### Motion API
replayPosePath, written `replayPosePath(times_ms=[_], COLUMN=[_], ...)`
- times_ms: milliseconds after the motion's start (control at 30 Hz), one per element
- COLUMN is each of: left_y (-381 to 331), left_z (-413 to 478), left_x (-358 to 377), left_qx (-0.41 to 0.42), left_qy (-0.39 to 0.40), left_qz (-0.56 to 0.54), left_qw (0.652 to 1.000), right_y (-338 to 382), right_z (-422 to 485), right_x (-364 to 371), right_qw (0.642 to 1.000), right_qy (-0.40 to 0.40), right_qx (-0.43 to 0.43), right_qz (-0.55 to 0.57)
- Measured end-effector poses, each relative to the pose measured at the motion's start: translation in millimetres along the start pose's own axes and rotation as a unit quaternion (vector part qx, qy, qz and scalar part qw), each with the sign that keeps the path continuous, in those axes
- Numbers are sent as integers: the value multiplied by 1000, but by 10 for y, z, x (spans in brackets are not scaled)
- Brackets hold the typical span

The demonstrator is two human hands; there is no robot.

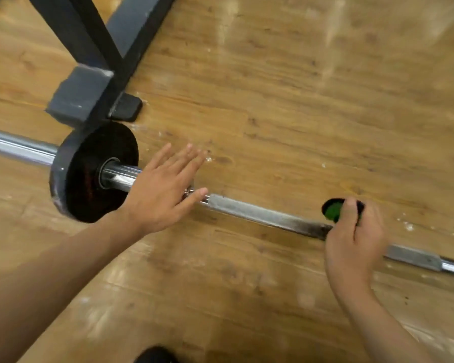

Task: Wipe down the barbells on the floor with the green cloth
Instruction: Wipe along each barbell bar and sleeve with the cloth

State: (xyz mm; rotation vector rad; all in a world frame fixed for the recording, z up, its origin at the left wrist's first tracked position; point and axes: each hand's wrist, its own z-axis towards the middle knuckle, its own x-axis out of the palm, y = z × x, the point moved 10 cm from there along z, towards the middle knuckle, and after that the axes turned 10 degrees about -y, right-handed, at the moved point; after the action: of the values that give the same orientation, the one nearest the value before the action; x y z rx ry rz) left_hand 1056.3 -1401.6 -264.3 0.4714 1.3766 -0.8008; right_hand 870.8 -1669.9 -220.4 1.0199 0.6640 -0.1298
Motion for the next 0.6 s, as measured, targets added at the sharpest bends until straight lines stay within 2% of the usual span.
replayPosePath(times_ms=[133, 200, 267, 400, 500, 600], left_y=[-4, 6, 18, -3, 18, -17], left_z=[-32, -49, -74, -81, -70, -84], left_x=[-38, -55, -72, -76, -109, -93], left_qx=[22, 34, 36, 37, 29, 32], left_qy=[-91, -107, -118, -126, -135, -139], left_qz=[-3, -4, -16, -29, -23, -18], left_qw=[996, 994, 992, 991, 990, 990], right_y=[914, 1184, 1189, 782, 885, 1030], right_z=[-333, -454, -621, -889, -991, -1039], right_x=[543, 737, 902, 933, 1051, 1281], right_qw=[982, 979, 984, 984, 957, 933], right_qy=[13, 30, 75, 130, 175, 204], right_qx=[41, -14, -70, -123, -219, -257], right_qz=[185, 200, 149, 9, -77, -147])
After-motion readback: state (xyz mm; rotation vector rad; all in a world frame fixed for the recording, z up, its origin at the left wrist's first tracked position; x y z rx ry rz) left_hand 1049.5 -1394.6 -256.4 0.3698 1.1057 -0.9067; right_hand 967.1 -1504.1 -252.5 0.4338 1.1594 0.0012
